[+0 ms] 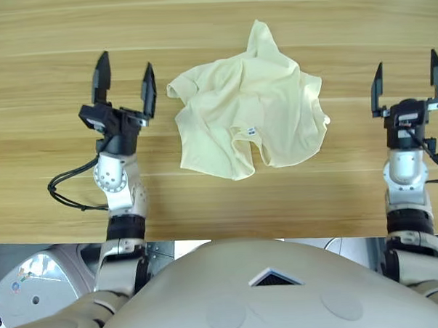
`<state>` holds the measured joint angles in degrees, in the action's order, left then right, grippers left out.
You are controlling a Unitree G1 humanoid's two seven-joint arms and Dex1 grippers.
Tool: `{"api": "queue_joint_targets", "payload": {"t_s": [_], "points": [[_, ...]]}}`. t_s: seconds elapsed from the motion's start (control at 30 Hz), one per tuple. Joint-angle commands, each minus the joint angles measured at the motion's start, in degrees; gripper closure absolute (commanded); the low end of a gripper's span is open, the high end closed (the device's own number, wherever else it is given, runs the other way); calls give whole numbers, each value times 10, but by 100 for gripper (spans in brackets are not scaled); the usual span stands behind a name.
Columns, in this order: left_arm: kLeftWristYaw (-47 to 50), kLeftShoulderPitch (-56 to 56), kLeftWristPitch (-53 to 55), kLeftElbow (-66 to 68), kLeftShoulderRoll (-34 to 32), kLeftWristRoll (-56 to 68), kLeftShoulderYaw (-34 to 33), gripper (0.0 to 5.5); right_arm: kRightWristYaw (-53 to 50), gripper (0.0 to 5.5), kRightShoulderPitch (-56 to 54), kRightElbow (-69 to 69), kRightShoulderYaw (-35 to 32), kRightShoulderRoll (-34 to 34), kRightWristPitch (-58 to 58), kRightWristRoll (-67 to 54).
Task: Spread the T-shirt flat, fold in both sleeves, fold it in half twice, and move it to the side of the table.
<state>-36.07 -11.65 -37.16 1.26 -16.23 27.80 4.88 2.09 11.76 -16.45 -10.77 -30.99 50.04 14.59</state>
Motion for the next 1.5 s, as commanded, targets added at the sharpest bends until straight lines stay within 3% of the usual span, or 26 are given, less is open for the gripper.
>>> {"api": "queue_joint_targets", "payload": {"t_s": [0.03, 0.2, 0.27, 0.37, 0.47, 0.57, 1.0, 1.2, 1.33, 1.5], "points": [[-156, -126, 58, -151, -121, 14, 115, 157, 128, 173, 124, 154, 32, -91, -31, -28], [-200, -131, 58, -146, -132, -19, 141, 157, 189, 173, 148, 228, 50, -114, -55, -88], [-123, -79, 56, -116, -69, -17, 94, 157, 158, 173, 96, 198, 43, -78, -70, -77], [71, 33, 79, -18, 40, -17, -18, 157, 64, 173, -14, 87, 31, 16, -103, -77], [200, 88, 34, 80, 82, -107, -92, 157, 10, 173, -67, -7, 38, 94, -111, -91], [274, 103, -6, 154, 104, -178, -122, 157, -24, 173, -90, -75, 46, 151, -104, -94], [333, 114, -98, 269, 107, -263, -141, 157, -26, 173, -140, -166, 35, 160, -70, -113], [378, 128, -133, 339, 112, -322, -131, 157, -99, 173, -190, -241, 61, 152, -49, -15], [386, 128, -148, 352, 111, -337, -117, 157, -125, 173, -197, -264, 54, 160, -36, -18], [444, 146, -148, 371, 109, -337, -145, 157, -125, 173, -201, -272, 55, 167, -36, -33]]}}
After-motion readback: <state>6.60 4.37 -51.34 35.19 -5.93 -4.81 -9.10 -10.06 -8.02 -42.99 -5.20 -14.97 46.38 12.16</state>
